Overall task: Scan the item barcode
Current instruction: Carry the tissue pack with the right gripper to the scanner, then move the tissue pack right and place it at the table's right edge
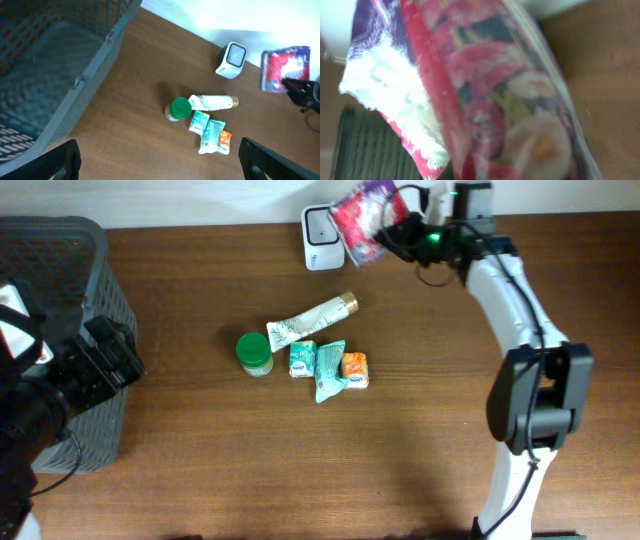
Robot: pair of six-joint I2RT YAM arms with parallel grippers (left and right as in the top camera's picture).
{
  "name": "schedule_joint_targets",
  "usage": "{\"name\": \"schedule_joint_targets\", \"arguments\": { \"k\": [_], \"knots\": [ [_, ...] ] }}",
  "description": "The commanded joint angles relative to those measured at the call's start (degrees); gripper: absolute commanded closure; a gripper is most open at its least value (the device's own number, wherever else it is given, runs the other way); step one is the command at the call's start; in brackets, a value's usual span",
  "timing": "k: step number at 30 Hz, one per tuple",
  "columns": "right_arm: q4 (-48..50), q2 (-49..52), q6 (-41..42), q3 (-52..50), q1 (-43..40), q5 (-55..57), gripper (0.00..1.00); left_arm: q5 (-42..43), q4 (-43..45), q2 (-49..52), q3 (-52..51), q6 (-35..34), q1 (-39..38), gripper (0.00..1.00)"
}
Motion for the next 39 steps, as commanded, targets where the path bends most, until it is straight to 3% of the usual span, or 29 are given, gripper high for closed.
{"name": "schedule_joint_targets", "arguments": {
  "k": [1, 7, 13, 18, 22, 23, 26, 28, 30, 35, 36, 37, 38, 39],
  "knots": [
    [4.9, 0.3, 9.5, 0.3, 6.6, 16.2, 0.96, 0.4, 0.0, -0.1, -0.1, -0.6, 0.4, 0.01],
    [18.9, 8.0, 12.5, 0.3, 13.2, 17.4, 0.96, 0.4, 0.0, -0.1, -0.1, -0.6, 0.4, 0.01],
    [19.5, 7.7, 9.2, 0.6, 10.4, 13.1, 0.96, 0.4, 0.0, -0.1, -0.1, -0.6, 0.4, 0.01],
    [10.5, 0.3, 11.0, 0.6, -4.7, 2.8, 0.96, 0.4, 0.0, -0.1, -0.1, -0.6, 0.4, 0.01],
    [-9.3, -0.9, 10.9, 0.5, -23.5, -0.5, 0.96, 0.4, 0.0, -0.1, -0.1, -0.6, 0.4, 0.01],
    [-15.6, -0.6, 6.6, 0.4, -30.0, -0.3, 0.96, 0.4, 0.0, -0.1, -0.1, -0.6, 0.4, 0.01],
    [-19.9, -0.6, -8.4, 0.2, -39.4, 0.1, 0.92, 0.4, 0.0, -0.1, -0.1, -0.6, 0.4, 0.01],
    [-22.3, -0.5, -13.1, 0.0, -45.1, 4.6, 0.91, 0.4, 0.0, -0.1, -0.1, -0.6, 0.4, 0.01],
    [-22.3, -0.3, -19.8, -0.8, -48.3, 8.1, 0.87, 0.4, 0.0, -0.1, -0.1, -0.6, 0.4, 0.01],
    [-22.3, 5.2, -22.7, -1.1, -48.9, 10.7, 0.85, 0.4, 0.0, -0.1, -0.1, -0.6, 0.4, 0.01],
    [-22.3, 6.0, -22.7, -1.1, -48.7, 10.7, 0.77, 0.4, 0.0, -0.1, -0.1, -0.6, 0.4, 0.01],
    [-22.5, 6.5, -23.0, -1.1, -48.7, 10.7, 0.36, 0.4, 0.0, -0.1, -0.1, -0.6, 0.4, 0.01],
    [-23.3, 6.3, -22.9, -0.8, -48.8, 10.7, 0.01, 0.4, 0.0, -0.1, -0.1, -0.6, 0.4, 0.01],
    [-25.2, 6.1, -22.9, 0.5, -49.1, 10.7, 0.01, 0.4, 0.0, -0.1, -0.1, -0.6, 0.4, 0.01]
  ]
}}
